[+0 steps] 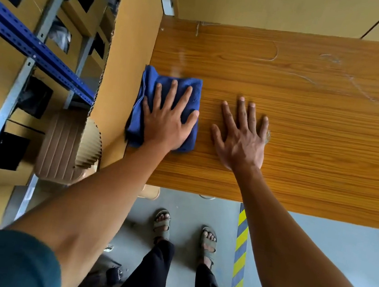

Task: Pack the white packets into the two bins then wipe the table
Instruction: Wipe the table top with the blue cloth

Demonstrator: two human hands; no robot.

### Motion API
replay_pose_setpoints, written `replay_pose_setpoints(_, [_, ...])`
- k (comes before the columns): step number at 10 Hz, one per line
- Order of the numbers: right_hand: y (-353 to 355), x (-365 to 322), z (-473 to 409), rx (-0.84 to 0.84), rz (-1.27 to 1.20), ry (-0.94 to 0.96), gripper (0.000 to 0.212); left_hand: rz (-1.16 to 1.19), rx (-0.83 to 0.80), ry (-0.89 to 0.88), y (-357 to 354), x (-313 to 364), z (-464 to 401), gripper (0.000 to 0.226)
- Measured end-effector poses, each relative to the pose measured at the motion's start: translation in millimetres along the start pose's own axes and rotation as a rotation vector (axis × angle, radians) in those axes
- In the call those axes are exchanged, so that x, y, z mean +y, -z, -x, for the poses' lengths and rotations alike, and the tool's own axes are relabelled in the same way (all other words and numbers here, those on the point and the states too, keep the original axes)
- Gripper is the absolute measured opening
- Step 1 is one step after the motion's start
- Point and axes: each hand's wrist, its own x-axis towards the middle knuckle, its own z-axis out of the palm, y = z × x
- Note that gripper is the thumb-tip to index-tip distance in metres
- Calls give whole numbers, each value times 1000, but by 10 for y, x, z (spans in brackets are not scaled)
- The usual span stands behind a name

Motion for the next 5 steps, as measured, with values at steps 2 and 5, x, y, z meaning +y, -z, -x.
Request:
replay_pose_setpoints(2, [14, 0, 7, 1, -14, 4, 72, -18, 27, 27, -69, -199, 925, 71])
replay_pose_setpoints(5, [-8, 6, -10, -1, 2, 2, 72, -3, -60, 39, 108, 58, -368, 74])
